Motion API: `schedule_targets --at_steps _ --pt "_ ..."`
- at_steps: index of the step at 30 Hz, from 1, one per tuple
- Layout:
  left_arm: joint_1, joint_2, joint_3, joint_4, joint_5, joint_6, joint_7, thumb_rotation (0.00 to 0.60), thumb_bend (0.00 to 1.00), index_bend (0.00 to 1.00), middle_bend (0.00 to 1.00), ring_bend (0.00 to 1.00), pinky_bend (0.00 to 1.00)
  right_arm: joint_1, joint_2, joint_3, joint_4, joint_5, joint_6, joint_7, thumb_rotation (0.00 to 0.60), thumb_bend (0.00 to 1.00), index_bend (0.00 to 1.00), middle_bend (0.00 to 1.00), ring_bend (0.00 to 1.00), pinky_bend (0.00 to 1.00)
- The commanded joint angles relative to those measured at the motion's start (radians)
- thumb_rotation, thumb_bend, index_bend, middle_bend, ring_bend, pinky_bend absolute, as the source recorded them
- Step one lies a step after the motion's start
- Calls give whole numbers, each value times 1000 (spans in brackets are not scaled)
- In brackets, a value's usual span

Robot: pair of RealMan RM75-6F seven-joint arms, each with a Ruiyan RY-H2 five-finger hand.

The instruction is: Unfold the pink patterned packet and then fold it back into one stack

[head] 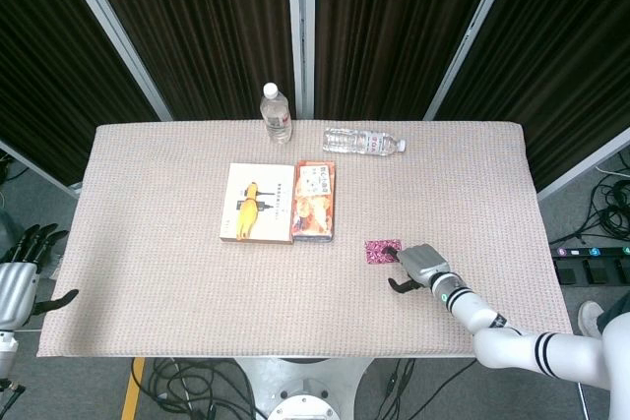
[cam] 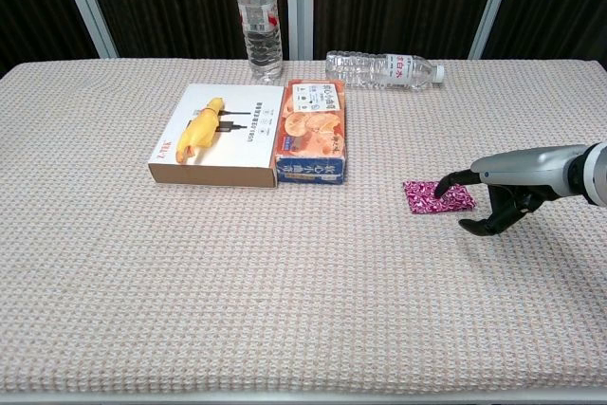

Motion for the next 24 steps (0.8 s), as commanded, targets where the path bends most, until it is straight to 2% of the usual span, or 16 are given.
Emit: schedule_targets --at_steps 1,24 --pt "-1 -1 0 2 0 -1 -1 600 0 212 223 94 269 3 5 -6 -2 5 3 -1 286 403 113 1000 1000 1000" --pt "6 12 -14 -4 -13 15 -7 600 0 212 223 94 269 9 59 -72 -5 53 14 10 283 402 137 1000 1000 1000"
